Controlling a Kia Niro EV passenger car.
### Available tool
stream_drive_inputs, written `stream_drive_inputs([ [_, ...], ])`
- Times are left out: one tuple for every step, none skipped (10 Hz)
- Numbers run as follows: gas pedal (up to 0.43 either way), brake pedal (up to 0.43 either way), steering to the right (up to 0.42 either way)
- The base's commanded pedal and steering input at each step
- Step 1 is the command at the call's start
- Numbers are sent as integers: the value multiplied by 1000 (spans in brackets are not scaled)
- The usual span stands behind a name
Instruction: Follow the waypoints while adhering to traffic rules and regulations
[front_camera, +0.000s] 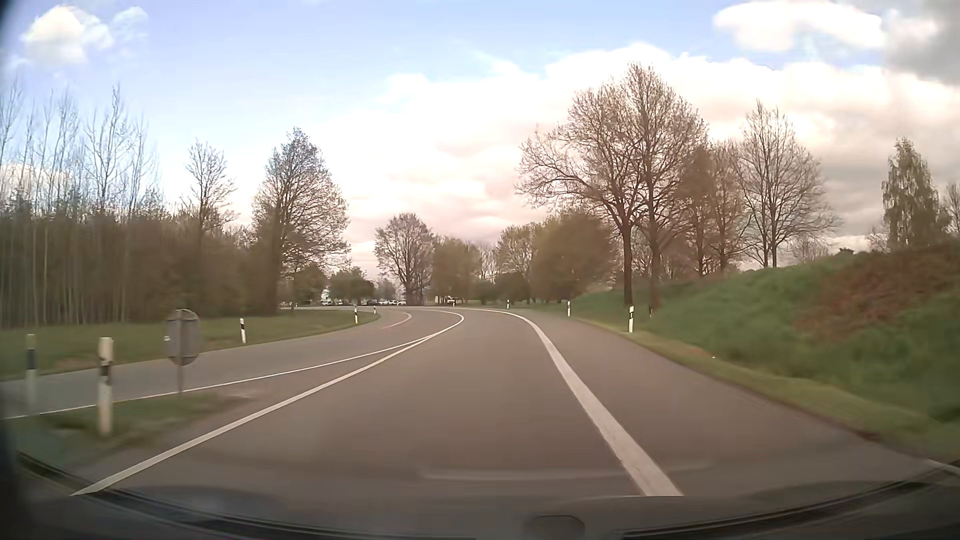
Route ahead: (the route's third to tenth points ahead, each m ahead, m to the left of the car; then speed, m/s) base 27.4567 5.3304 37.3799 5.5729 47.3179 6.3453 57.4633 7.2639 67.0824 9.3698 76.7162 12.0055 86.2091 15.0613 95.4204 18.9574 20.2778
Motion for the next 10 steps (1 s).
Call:
stream_drive_inputs([
  [87, 6, 10],
  [87, 0, 3],
  [87, 0, 1],
  [87, 6, 1],
  [87, 6, 0],
  [87, 0, 1],
  [87, 6, 0],
  [87, 6, -3],
  [87, 6, -8],
  [87, 0, -10],
])
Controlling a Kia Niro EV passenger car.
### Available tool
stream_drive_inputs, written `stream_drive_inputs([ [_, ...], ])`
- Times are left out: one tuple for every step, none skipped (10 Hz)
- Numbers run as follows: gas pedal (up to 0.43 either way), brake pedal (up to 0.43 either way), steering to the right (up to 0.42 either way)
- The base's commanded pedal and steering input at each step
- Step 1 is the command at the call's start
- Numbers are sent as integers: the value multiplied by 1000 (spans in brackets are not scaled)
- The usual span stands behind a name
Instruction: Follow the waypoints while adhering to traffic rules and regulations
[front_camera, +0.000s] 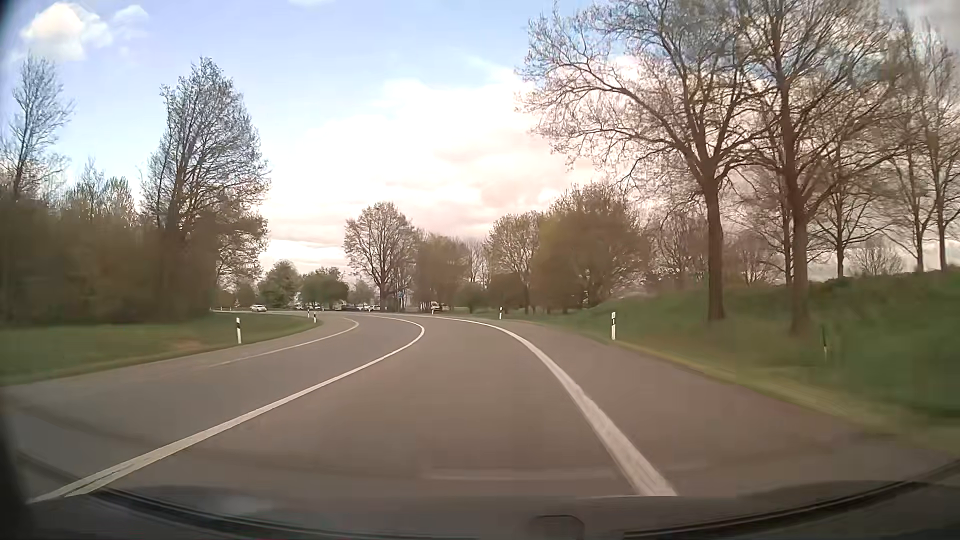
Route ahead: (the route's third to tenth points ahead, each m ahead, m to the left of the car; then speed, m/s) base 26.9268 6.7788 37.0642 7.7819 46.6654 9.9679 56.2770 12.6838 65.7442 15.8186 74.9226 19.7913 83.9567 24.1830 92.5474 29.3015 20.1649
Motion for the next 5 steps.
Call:
stream_drive_inputs([
  [87, 6, -12],
  [87, 6, -12],
  [87, 6, -16],
  [87, 6, -17],
  [87, 6, -18],
])
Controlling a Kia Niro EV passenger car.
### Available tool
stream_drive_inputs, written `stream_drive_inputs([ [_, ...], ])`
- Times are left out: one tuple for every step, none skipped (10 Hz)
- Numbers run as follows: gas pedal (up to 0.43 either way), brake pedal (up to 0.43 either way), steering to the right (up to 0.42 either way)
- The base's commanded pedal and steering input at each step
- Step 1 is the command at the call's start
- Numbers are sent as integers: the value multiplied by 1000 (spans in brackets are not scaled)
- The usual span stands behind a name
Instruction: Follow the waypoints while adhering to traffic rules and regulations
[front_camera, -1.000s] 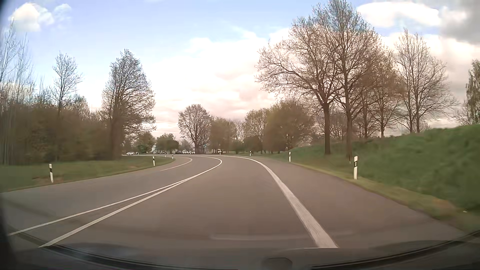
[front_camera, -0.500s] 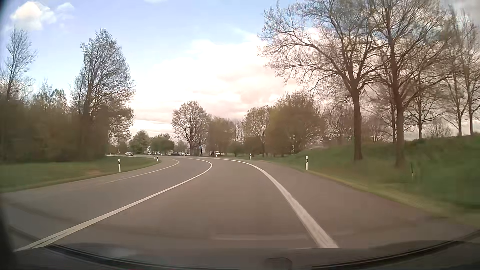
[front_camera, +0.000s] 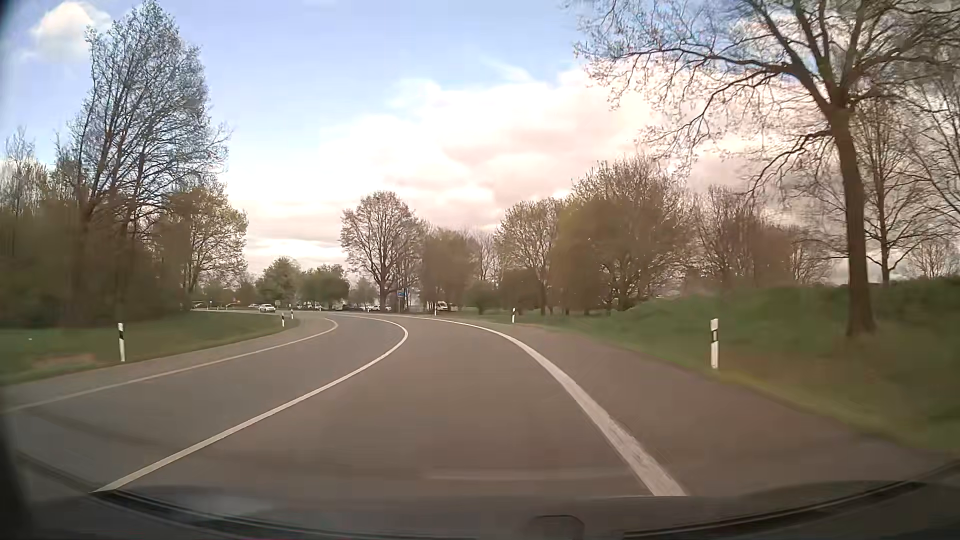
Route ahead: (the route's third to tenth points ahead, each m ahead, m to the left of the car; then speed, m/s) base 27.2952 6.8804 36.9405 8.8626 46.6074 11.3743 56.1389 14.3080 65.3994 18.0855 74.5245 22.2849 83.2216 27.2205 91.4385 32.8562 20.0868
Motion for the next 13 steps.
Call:
stream_drive_inputs([
  [79, 6, -19],
  [79, 0, -22],
  [79, 0, -31],
  [79, 0, -37],
  [79, 0, -37],
  [79, 0, -38],
  [79, 0, -40],
  [67, 0, -43],
  [67, 0, -43],
  [59, 0, -43],
  [59, 0, -43],
  [59, 0, -43],
  [59, 0, -43],
])
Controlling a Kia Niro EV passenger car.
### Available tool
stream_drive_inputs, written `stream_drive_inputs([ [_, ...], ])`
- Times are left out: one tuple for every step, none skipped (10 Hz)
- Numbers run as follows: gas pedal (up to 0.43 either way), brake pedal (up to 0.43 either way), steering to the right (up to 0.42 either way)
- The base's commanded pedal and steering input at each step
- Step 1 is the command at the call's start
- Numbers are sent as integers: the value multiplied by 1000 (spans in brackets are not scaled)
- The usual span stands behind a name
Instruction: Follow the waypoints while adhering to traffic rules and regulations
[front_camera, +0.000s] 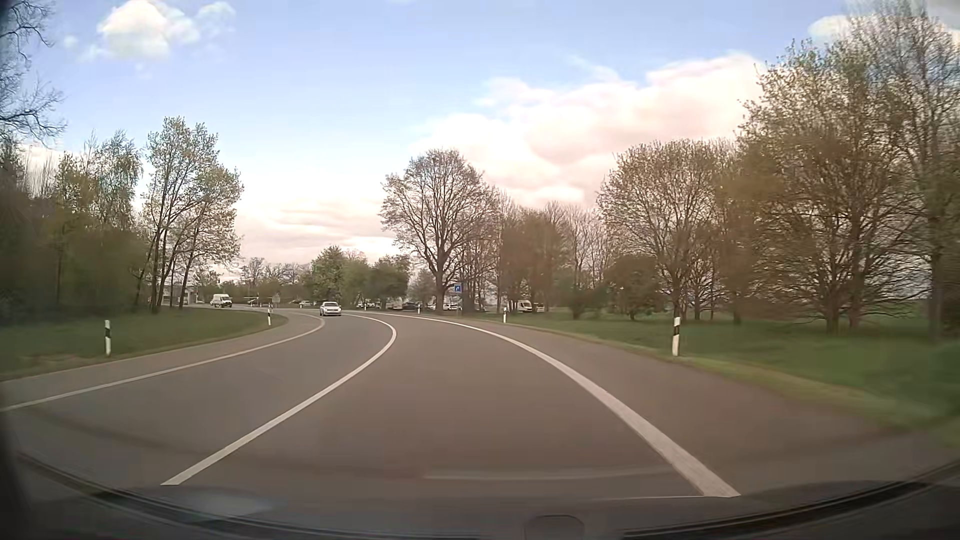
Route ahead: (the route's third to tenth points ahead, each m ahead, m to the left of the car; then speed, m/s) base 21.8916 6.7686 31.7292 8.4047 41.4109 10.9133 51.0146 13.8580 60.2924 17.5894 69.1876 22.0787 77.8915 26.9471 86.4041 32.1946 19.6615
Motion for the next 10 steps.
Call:
stream_drive_inputs([
  [59, 0, -42],
  [47, 0, -42],
  [39, 0, -42],
  [39, 0, -42],
  [39, 0, -43],
  [39, 0, -43],
  [39, 0, -43],
  [39, 0, -43],
  [28, 0, -43],
  [20, 0, -43],
])
